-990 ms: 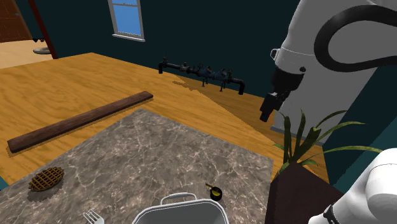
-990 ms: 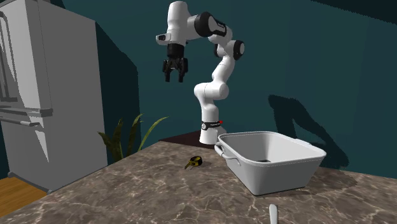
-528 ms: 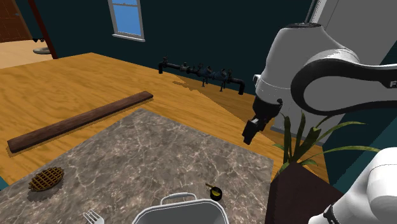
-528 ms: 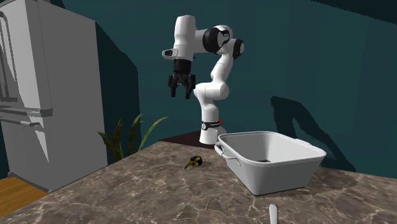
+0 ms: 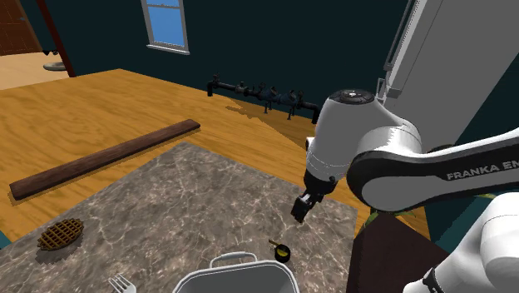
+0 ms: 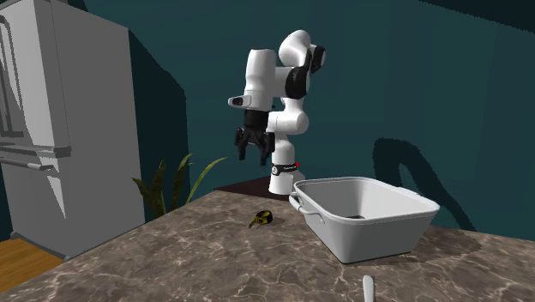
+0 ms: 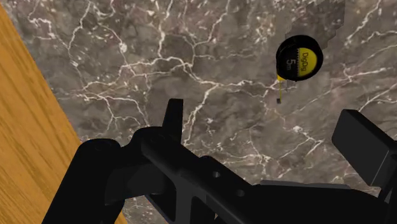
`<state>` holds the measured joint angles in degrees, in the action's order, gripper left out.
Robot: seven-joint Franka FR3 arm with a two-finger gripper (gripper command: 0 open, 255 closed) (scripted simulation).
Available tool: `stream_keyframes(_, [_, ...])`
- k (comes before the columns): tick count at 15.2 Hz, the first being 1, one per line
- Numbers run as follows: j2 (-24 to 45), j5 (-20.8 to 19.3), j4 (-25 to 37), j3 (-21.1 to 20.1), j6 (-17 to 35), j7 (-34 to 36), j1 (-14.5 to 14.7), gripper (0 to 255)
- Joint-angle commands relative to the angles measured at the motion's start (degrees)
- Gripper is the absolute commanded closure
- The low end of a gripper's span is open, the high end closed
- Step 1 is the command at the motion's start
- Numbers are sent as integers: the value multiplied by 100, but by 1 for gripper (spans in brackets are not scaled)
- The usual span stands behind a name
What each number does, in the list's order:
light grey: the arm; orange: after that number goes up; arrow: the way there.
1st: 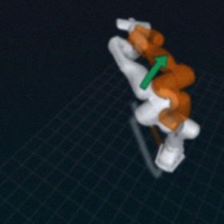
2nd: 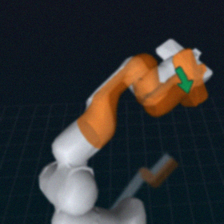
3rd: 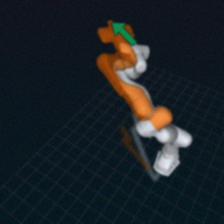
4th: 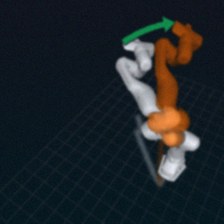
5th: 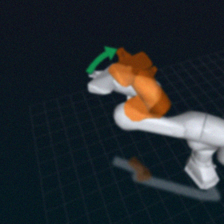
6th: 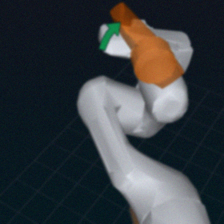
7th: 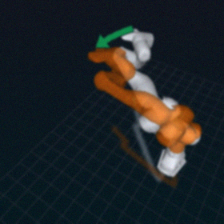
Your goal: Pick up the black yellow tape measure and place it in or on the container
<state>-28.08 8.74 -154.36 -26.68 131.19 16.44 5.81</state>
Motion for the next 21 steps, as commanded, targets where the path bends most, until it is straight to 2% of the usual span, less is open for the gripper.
stream_keyframes(1, [360,-50,-15,-263,386,268,-24,0])
stream_keyframes(5, [1293,-497,71,-863,1189,988,-273,0])
stream_keyframes(7, [1830,-980,171,-1183,1552,1516,-487,0])
stream_keyframes(9, [2352,-1630,298,-1430,1818,2130,-694,0])
stream_keyframes(17, [3236,-3115,348,-1281,2332,3191,-855,0])
stream_keyframes(21, [3235,-3114,348,-1274,2333,3190,-848,0])
